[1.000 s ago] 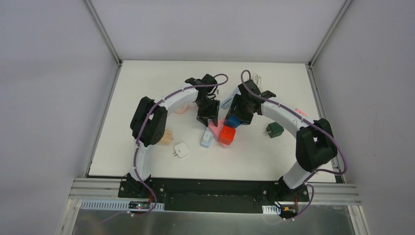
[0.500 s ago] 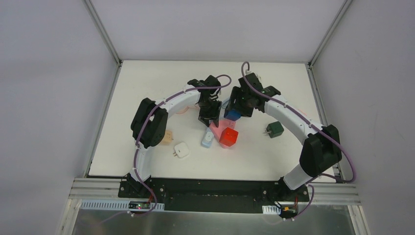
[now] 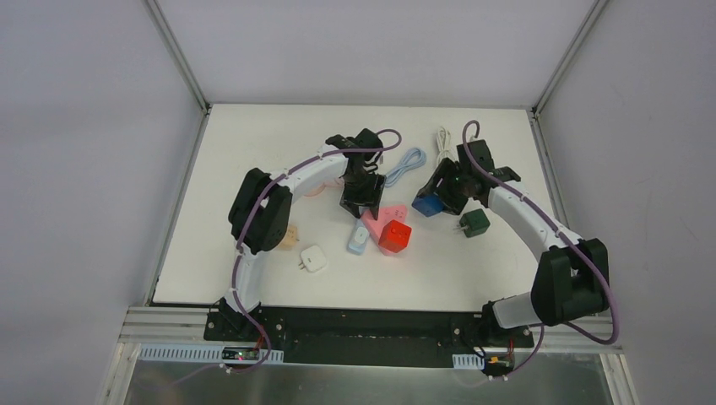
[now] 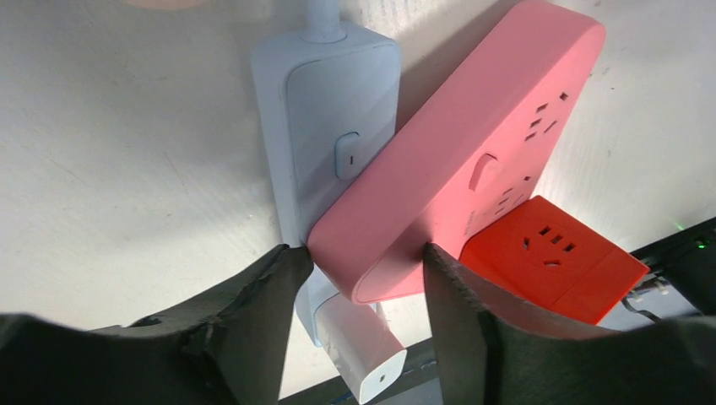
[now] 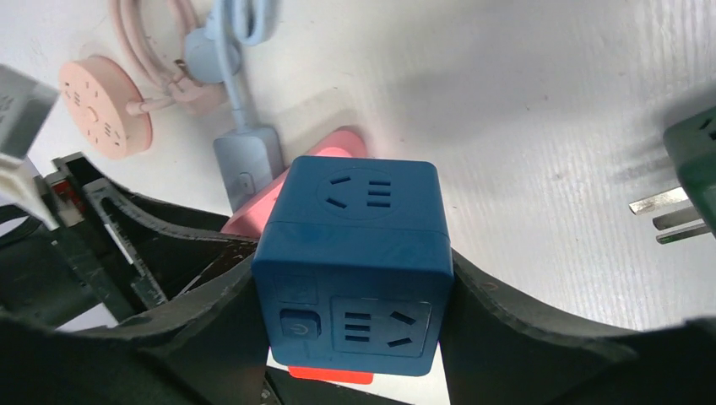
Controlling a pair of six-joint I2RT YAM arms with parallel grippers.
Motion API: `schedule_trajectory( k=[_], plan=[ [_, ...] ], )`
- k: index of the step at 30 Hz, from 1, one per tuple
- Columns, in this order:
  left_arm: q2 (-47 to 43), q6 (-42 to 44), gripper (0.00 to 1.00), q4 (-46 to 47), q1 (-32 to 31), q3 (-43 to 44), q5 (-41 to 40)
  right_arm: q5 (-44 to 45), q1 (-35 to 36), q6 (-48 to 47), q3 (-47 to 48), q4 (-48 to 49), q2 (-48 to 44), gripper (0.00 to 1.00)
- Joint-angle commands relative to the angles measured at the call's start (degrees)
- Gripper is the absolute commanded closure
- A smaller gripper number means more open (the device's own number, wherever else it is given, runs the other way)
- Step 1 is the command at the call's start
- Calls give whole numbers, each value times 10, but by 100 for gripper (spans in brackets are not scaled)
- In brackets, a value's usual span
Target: Pull the plug off the socket
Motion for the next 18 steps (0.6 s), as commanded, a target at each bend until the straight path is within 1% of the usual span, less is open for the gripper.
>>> schedule_trajectory(
  k=[1,5,10,14,18],
  plan=[
    [29,31,40,-28,-4,7,-13,-85,-36,28,-24,65,9,97],
    [4,45,32,-23,-4,15,-13,-120,-58,17,-24,87,46,84],
    [-21,66,25,-22,-3,18,-26,-166,-88,9,-18,109,108,74],
    [-44,69,23,-22,-2,8,-55,-166,-97,2,-9,118,139,63],
    [-67,66,23,-13,2,-9,-85,-144,-103,-5,1,117,151,39]
  ],
)
